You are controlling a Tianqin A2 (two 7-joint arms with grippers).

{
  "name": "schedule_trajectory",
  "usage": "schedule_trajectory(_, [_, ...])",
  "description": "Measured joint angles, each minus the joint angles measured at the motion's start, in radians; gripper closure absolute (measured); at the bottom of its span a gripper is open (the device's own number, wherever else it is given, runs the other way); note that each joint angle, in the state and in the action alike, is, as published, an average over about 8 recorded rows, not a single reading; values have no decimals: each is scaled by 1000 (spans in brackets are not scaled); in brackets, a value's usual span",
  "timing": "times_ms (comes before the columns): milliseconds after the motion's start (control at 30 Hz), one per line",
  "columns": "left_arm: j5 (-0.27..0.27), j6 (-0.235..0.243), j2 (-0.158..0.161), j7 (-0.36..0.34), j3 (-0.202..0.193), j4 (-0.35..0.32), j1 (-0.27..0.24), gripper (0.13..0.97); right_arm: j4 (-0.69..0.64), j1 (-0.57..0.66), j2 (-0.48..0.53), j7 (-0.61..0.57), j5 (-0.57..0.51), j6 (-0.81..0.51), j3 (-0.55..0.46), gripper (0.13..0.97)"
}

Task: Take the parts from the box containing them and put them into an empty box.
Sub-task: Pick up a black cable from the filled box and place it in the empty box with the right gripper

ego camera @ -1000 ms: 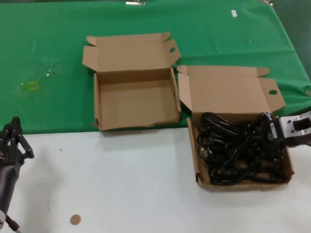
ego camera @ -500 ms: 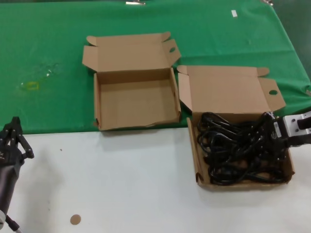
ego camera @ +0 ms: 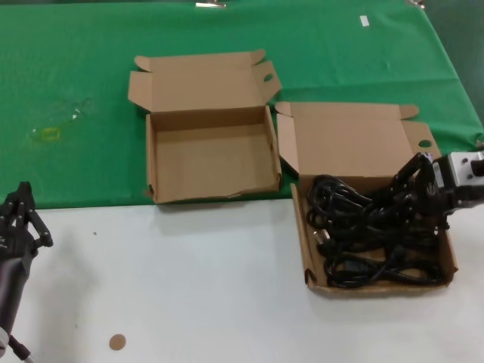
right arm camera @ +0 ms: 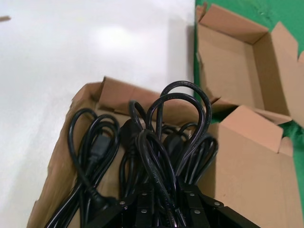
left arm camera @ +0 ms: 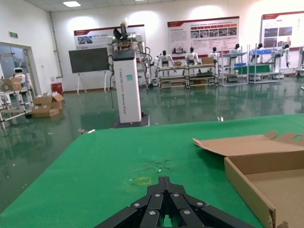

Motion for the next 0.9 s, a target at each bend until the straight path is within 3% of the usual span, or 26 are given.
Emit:
schedule_trajectory(400, [0, 0, 0, 0, 0, 0, 0, 953, -23, 99, -66, 49, -11, -33, -18, 864])
schedule_trajectory(900, [0, 0, 0, 0, 0, 0, 0, 953, -165, 243, -274, 50, -90, 26, -95, 865])
